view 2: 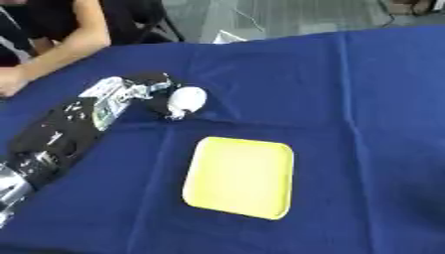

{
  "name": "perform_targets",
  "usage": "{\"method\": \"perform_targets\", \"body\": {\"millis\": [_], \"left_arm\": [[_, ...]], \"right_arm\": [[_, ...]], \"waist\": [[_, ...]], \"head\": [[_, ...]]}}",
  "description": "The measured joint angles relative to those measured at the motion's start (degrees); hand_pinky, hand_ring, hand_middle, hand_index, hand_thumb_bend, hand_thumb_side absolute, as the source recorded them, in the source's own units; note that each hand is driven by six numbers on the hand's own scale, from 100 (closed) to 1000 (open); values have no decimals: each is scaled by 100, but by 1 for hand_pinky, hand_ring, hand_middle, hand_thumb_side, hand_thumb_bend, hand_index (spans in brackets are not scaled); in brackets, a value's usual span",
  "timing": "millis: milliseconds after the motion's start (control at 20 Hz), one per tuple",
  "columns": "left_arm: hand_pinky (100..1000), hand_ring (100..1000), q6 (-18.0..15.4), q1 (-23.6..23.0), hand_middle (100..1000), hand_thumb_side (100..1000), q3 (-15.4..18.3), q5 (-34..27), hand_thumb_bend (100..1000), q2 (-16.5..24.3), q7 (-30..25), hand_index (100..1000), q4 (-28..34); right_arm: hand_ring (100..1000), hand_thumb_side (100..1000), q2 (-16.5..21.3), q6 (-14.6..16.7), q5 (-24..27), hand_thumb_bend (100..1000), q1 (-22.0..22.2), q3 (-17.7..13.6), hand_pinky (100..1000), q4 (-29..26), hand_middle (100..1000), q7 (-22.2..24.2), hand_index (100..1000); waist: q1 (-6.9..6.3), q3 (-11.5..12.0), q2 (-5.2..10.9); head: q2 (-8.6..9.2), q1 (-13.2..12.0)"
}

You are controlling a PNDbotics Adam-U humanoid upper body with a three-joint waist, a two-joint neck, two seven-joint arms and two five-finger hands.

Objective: Pick up objects on the table and place them in the box.

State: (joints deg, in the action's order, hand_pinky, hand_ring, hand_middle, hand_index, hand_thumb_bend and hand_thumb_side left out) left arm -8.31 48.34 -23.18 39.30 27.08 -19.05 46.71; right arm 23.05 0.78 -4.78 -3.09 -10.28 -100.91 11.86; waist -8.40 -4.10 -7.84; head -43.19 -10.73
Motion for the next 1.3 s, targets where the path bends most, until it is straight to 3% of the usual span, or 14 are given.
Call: {"method": "perform_targets", "body": {"millis": [300,900,1250,1300], "left_arm": [[905,609,195,-16,540,653,-110,-154,100,-2,-97,331,191],[918,600,230,-24,535,653,-155,-228,100,-8,-102,323,297],[947,578,415,-124,532,675,-155,-684,100,18,-50,313,741],[949,576,470,-130,532,732,-155,-778,100,49,-49,312,836]], "right_arm": [[678,877,0,0,0,100,-5,0,677,0,865,0,963],[678,878,0,-1,0,100,-9,1,677,0,865,1,964],[678,878,0,-1,0,100,-9,1,677,0,865,2,964],[678,878,0,-1,0,100,-9,1,677,0,865,2,964]], "waist": [[0,-1,-3],[0,-1,-4],[0,0,-5],[0,0,-5]], "head": [[0,0],[0,-1],[3,-2],[4,-2]]}}
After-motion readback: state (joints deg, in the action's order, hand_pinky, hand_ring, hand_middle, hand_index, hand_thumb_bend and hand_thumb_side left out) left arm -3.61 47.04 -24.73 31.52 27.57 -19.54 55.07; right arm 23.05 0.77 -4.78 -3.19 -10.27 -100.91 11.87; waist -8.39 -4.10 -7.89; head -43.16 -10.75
